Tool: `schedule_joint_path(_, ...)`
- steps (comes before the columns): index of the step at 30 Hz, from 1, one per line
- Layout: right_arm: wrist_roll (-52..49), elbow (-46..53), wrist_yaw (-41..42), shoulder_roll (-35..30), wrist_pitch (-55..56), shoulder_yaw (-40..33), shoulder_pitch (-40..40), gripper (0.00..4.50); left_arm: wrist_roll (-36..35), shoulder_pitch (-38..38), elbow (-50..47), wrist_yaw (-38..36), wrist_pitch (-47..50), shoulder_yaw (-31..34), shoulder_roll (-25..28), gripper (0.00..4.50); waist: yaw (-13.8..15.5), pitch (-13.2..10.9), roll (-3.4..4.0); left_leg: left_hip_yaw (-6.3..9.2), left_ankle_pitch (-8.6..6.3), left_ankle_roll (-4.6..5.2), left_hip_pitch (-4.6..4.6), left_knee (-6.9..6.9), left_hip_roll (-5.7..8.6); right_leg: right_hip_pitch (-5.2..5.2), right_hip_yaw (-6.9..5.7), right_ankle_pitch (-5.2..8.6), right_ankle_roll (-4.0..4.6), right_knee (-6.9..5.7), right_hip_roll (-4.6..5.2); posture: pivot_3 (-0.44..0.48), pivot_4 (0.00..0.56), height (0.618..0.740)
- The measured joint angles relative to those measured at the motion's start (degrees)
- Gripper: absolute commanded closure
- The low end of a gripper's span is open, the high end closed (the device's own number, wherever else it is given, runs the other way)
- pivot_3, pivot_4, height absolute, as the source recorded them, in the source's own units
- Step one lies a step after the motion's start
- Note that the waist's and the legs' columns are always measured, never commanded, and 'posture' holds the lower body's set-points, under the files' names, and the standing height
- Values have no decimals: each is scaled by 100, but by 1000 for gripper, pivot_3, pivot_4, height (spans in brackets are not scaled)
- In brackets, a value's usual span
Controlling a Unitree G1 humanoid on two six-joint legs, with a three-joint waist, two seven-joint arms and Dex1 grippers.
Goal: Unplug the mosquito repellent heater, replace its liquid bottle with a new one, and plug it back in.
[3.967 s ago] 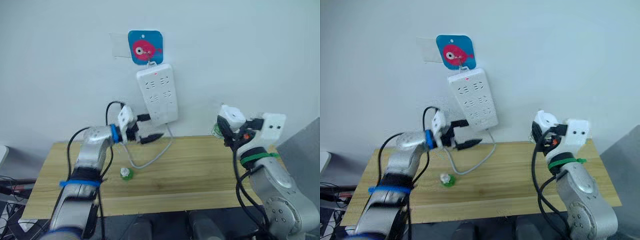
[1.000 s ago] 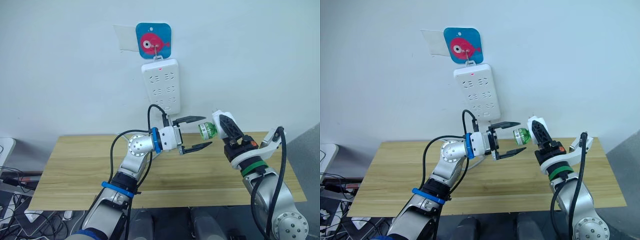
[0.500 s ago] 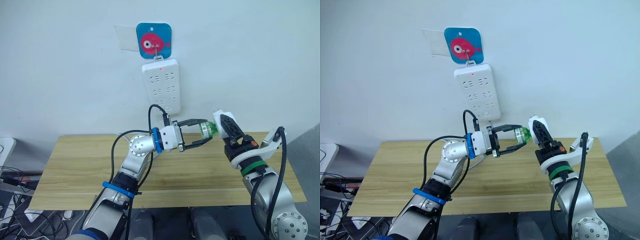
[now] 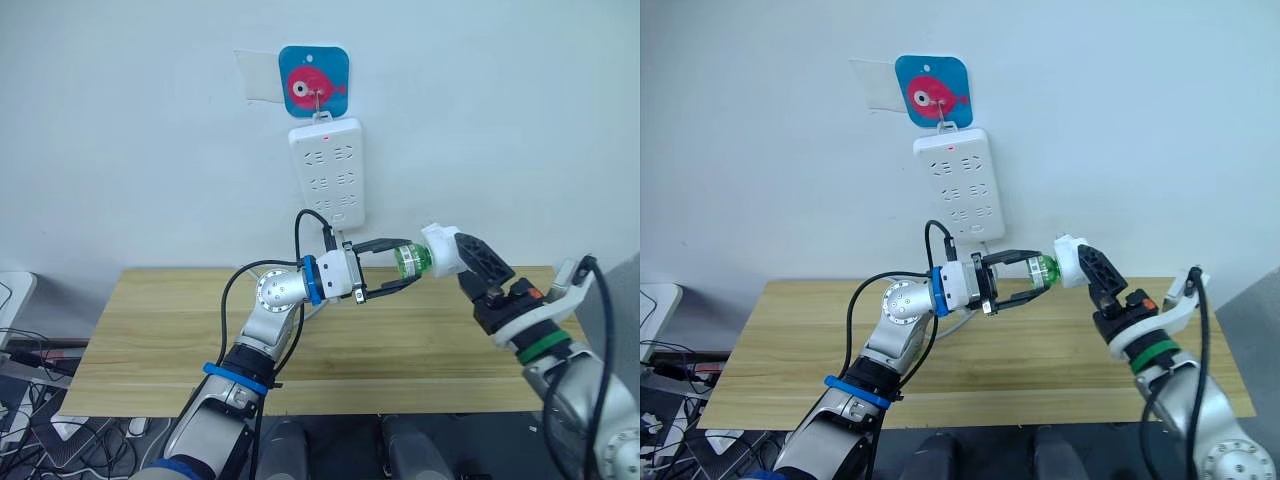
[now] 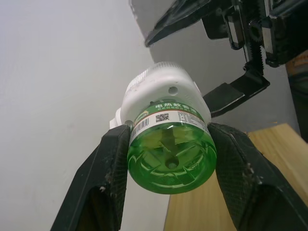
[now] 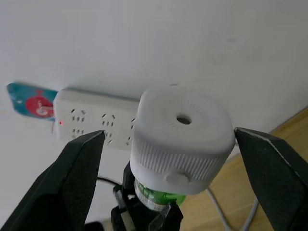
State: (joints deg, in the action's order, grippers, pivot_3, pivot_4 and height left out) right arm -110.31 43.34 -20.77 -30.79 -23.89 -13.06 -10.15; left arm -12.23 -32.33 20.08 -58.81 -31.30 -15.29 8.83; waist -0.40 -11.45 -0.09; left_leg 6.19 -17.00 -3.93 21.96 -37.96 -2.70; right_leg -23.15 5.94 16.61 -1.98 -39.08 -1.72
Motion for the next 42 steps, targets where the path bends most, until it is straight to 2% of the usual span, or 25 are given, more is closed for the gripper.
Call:
schedule_joint_path(9,-133,-1830,2654,-1208,-2499,-871,308,30,-716,-51,-30,-1102,-178,-2,231,2277,22,1,1,0,12,20,-5,0,2,2,-4,-6,8,-4,0,79,171,740)
schedule_joint_path(12,-133,-2251,3168,-1446,-3104,-1056,444,30,-859,-33,-40,-1400,-303,0,281,2277,44,1,1,2,12,22,-4,0,2,2,-7,-6,8,-3,0,79,171,740)
schedule_joint_path(13,-133,-2306,3269,-1453,-3228,-1054,468,30,-919,-31,-40,-1457,-316,1,283,2277,46,1,1,6,12,22,-2,0,2,2,-11,-6,8,-3,0,94,171,740)
schedule_joint_path(15,-131,-2954,3953,-2160,-4064,-997,844,30,-1084,-38,-16,-1927,-594,-1,290,2277,48,0,2,-5,13,22,-3,-5,12,4,-4,-8,4,0,11,94,171,740)
schedule_joint_path(20,-130,-3359,4723,-2685,-4773,-730,1190,30,-1198,-195,306,-2290,-914,6,184,2277,88,-1,0,3,15,28,1,-6,13,5,-13,-8,4,0,10,92,179,740)
schedule_joint_path(25,-126,-3470,5085,-3101,-5037,-450,1355,30,-1289,-224,466,-2504,-1084,70,109,2277,97,-1,-1,4,15,28,0,-6,12,5,-15,-8,4,1,11,92,180,740)
schedule_joint_path(35,-124,-3737,5089,-3093,-5084,97,1872,30,-1326,-227,506,-2796,-1257,97,32,2277,133,-2,-3,5,15,28,1,-9,12,5,-16,-9,2,-1,11,100,185,740)
schedule_joint_path(42,-117,-3864,4900,-3081,-5116,330,2061,30,-1061,-239,578,-2764,-1453,53,-4,2277,178,-2,-3,6,15,28,2,-10,12,5,-17,-9,2,-1,11,101,185,740)
